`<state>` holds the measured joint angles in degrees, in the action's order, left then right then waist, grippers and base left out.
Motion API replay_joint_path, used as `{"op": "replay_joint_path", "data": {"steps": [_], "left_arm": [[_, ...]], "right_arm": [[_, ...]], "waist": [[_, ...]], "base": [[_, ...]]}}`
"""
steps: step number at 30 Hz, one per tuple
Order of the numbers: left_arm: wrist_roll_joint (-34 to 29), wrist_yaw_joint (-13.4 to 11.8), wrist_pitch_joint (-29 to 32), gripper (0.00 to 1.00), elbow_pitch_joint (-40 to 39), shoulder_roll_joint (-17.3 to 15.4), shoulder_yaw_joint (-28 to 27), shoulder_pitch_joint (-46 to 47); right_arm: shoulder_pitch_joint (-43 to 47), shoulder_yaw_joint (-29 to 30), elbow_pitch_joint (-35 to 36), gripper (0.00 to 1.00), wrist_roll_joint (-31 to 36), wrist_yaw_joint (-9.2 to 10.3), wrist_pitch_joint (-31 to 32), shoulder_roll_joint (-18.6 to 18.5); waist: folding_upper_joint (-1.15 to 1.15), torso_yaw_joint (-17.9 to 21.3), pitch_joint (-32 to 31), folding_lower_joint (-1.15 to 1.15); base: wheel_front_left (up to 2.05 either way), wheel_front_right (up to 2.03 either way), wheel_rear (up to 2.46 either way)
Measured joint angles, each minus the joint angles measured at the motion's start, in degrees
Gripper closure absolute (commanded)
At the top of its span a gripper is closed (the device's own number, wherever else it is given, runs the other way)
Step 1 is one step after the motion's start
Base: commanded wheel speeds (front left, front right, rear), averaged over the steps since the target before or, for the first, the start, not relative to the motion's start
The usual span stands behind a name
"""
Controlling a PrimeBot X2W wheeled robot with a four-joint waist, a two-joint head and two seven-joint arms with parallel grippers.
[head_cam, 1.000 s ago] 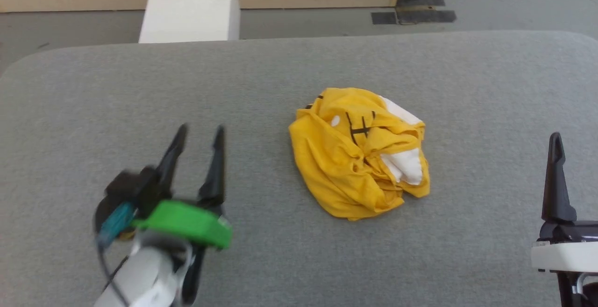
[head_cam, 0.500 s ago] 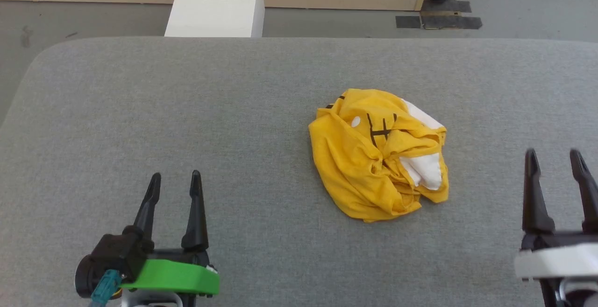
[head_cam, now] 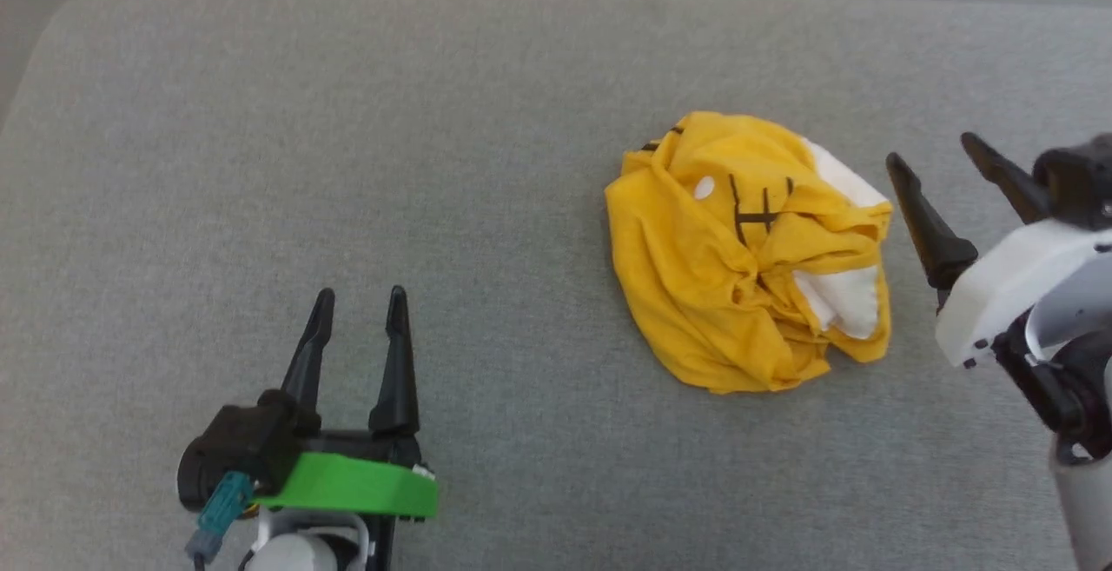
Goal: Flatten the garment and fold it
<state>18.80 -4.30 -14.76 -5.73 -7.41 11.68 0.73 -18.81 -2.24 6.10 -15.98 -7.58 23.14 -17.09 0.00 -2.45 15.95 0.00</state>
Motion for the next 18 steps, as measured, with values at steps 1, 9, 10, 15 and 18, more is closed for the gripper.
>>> {"op": "replay_joint_path", "data": {"steps": [1,9,10,15,18], "left_arm": [[-0.2,0.5,0.0,0.00,0.2,0.4,-0.1,0.4],[-2.2,3.0,0.0,0.00,1.7,2.5,-1.8,1.9],[-2.2,3.3,0.0,0.00,1.8,2.6,-2.0,2.0],[-2.8,4.2,0.0,0.00,2.7,3.5,-2.5,2.4],[-3.1,4.3,0.0,0.00,3.4,3.8,-3.0,2.4]], "right_arm": [[-0.5,-0.9,-0.6,0.00,-1.3,0.00,1.9,-1.3],[-1.6,-6.7,-4.5,0.00,-5.9,0.00,6.6,-6.3],[-1.8,-7.3,-5.3,0.00,-6.1,0.00,6.6,-6.3],[-2.7,-8.0,-8.5,1.00,-6.0,0.00,5.8,-5.5],[-3.6,-7.5,-9.1,1.00,-5.6,0.00,3.9,-4.2]], "waist": [[0.00,-0.3,0.6,0.00],[0.00,-3.2,4.0,0.00],[0.00,-3.5,4.3,0.00],[0.00,-4.8,5.0,0.00],[0.00,-4.9,4.3,0.00]], "base": [[0.00,0.00,0.00],[0.00,0.00,0.00],[0.00,0.00,0.00],[0.00,0.00,0.00],[0.00,0.00,0.00]]}}
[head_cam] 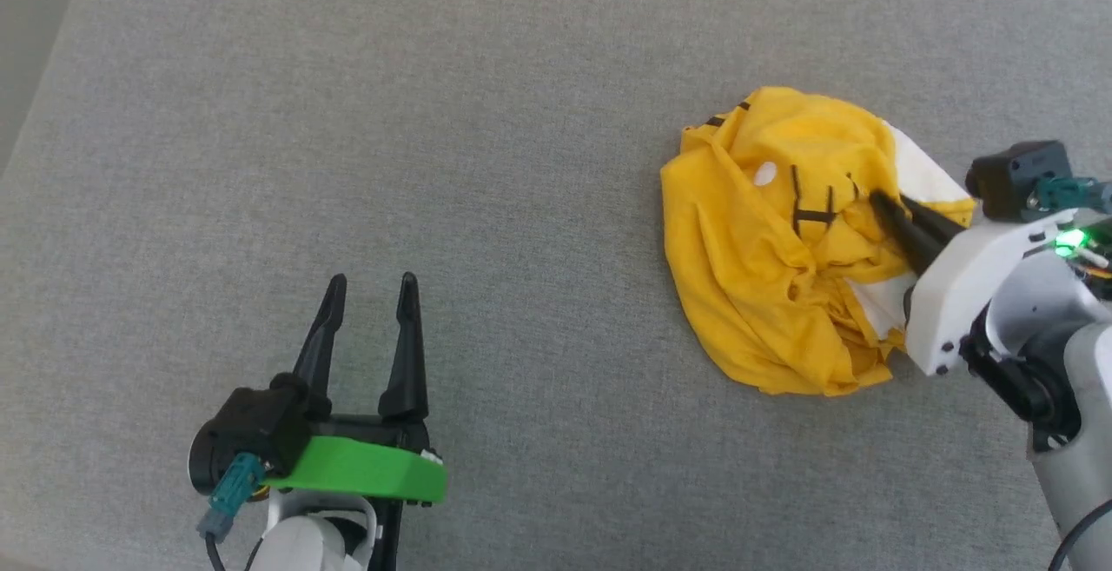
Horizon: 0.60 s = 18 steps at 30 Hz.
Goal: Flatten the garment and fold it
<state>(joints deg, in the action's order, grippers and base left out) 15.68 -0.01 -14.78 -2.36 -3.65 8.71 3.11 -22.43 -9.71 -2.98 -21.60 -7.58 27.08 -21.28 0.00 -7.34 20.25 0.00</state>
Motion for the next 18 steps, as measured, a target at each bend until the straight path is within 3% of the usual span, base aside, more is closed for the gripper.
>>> {"op": "replay_joint_path", "data": {"steps": [4,10,15,18], "left_arm": [[0.0,0.4,0.0,0.00,0.7,0.1,-0.7,-0.3],[-0.2,0.8,0.0,0.00,1.4,0.3,-0.8,-1.9],[-0.3,1.2,0.0,0.00,1.5,0.3,-0.5,-2.4],[-0.5,1.3,0.0,0.00,1.7,0.4,-0.6,-2.4]], "right_arm": [[-1.9,3.4,-0.4,1.00,0.1,0.00,-2.4,1.3],[-1.7,16.9,0.4,1.00,3.5,0.00,-2.9,2.5],[8.6,29.8,1.3,1.00,9.0,0.00,-2.9,3.1],[16.2,34.6,0.2,1.00,11.3,0.00,-3.2,5.0]], "waist": [[0.00,0.3,-1.7,0.00],[0.00,1.6,-5.4,0.00],[0.00,2.6,-6.7,0.00],[0.00,2.6,-6.2,0.00]], "base": [[0.00,0.00,0.00],[0.00,0.00,0.00],[0.00,0.00,0.00],[0.00,0.00,0.00]]}}
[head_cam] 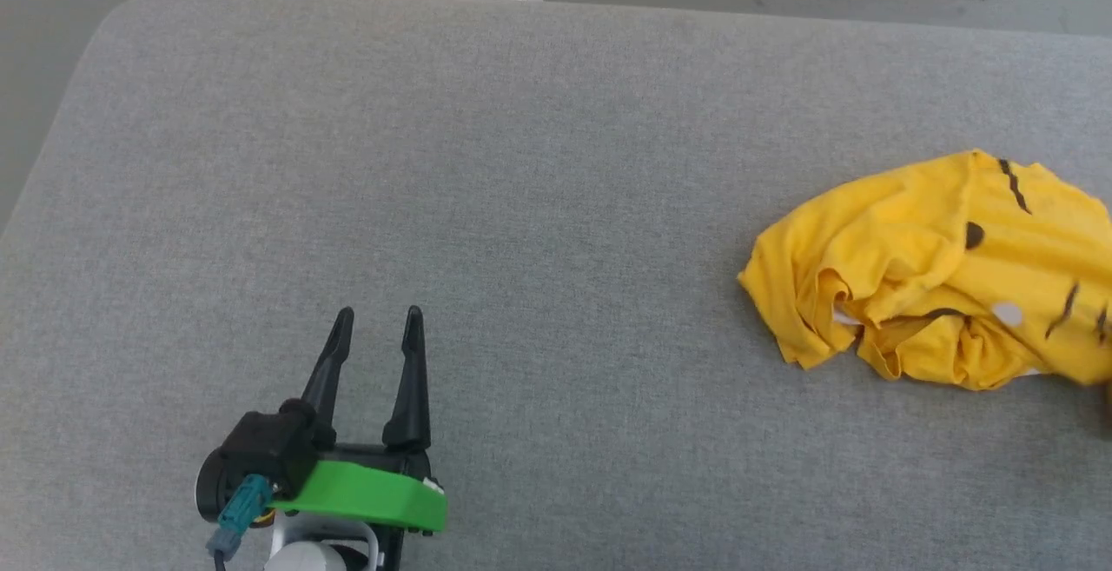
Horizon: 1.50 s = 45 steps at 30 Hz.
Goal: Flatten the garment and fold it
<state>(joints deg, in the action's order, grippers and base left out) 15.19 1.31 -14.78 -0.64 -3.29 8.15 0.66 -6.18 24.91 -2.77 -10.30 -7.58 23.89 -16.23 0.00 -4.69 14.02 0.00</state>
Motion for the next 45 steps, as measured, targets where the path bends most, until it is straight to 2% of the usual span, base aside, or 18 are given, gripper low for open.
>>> {"op": "replay_joint_path", "data": {"steps": [2,3,4,8,12,17,21,24,30,31,37,40,45], "left_arm": [[-0.1,0.2,0.0,0.00,0.2,0.0,0.0,-0.1],[-0.1,0.2,0.0,0.00,0.3,0.0,0.0,-0.1],[-0.1,0.2,0.0,0.00,0.4,0.0,0.0,-0.1],[-0.3,0.5,0.0,0.00,1.1,0.1,0.1,-0.1],[-0.3,0.7,0.0,0.00,1.5,0.1,0.1,-0.1],[-0.3,0.7,0.0,0.00,1.5,0.1,0.5,-0.1],[-0.3,0.7,0.0,0.00,1.5,0.1,0.9,0.0],[-0.1,0.7,0.0,0.00,1.4,0.1,1.1,0.3],[0.0,0.7,0.0,0.00,1.3,0.1,1.5,1.3],[0.3,0.6,0.0,0.00,1.3,0.1,1.7,1.9],[1.2,0.1,0.0,0.00,1.6,0.1,2.2,2.4],[1.4,-0.1,0.0,0.00,1.8,0.1,2.3,2.4],[1.5,-0.4,0.0,0.00,1.7,0.1,2.2,2.3]], "right_arm": [[3.5,1.6,-1.2,1.00,1.0,0.00,-1.1,2.2],[4.2,1.9,-1.5,0.64,1.5,0.00,-1.9,3.0],[4.6,2.0,-1.9,0.00,2.2,0.00,-2.9,3.8],[4.1,0.6,-1.5,0.00,3.3,0.00,-6.4,5.2],[1.2,-4.6,3.1,0.00,1.4,0.00,-7.2,5.6],[-0.9,-12.3,7.7,0.00,-2.2,0.00,-1.8,4.6],[-1.1,-15.9,8.0,0.00,-4.4,0.00,4.4,5.4],[-1.9,-16.4,6.8,0.00,-4.4,0.01,7.2,6.1],[-5.7,-17.3,3.9,0.00,-3.2,0.00,7.4,6.2],[-6.9,-16.4,1.9,1.00,-1.7,0.00,7.7,6.5],[-8.4,-13.8,0.8,1.00,0.7,0.00,7.6,8.1],[-8.6,-14.0,1.7,1.00,0.8,0.00,7.0,7.6],[-12.1,-18.4,5.1,1.00,0.6,0.00,7.2,5.2]], "waist": [[0.00,0.1,0.4,0.00],[0.00,0.2,0.5,0.00],[0.00,0.4,0.5,0.00],[0.00,1.2,0.0,0.00],[0.00,2.0,-1.0,0.00],[0.00,2.5,-1.6,0.00],[0.00,2.1,-0.7,0.00],[0.00,1.3,0.4,0.00],[0.00,-0.9,3.1,0.00],[0.00,-2.0,4.2,0.00],[0.00,-3.6,4.6,0.00],[0.00,-3.8,3.6,0.00],[0.00,-3.7,1.7,0.00]], "base": [[0.00,0.00,0.00],[0.00,0.00,0.00],[0.00,0.00,0.00],[0.00,0.00,0.00],[0.00,0.00,0.00],[0.00,0.00,0.00],[0.00,0.00,0.00],[0.00,0.00,0.00],[0.00,0.00,0.00],[0.00,0.00,0.00],[0.00,0.00,0.00],[0.00,0.00,0.00],[0.00,0.00,0.00]]}}
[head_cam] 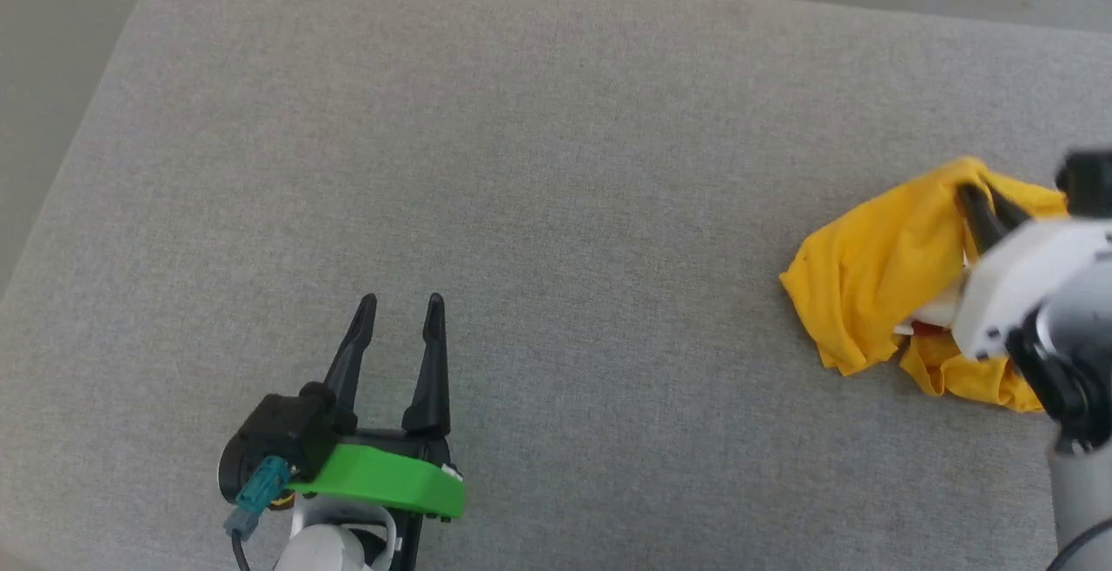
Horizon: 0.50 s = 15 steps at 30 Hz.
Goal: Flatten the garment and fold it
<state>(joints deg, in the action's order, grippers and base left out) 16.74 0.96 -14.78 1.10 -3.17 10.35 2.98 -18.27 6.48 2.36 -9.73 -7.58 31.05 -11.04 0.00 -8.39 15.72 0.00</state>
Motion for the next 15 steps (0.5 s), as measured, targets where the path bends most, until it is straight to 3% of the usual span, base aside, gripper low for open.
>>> {"op": "replay_joint_path", "data": {"steps": [6,15], "left_arm": [[0.2,0.0,0.0,0.00,-0.2,0.0,0.6,0.0],[1.0,0.0,0.0,0.00,0.1,0.0,1.9,1.1]], "right_arm": [[-9.2,-13.4,2.0,1.00,-3.2,0.00,2.3,-1.9],[-16.0,-37.0,-7.4,1.00,-11.1,0.00,0.3,5.4]], "waist": [[0.00,-0.2,-0.3,0.00],[0.00,-1.1,2.6,0.00]], "base": [[0.00,0.00,0.00],[0.00,0.00,0.00]]}}
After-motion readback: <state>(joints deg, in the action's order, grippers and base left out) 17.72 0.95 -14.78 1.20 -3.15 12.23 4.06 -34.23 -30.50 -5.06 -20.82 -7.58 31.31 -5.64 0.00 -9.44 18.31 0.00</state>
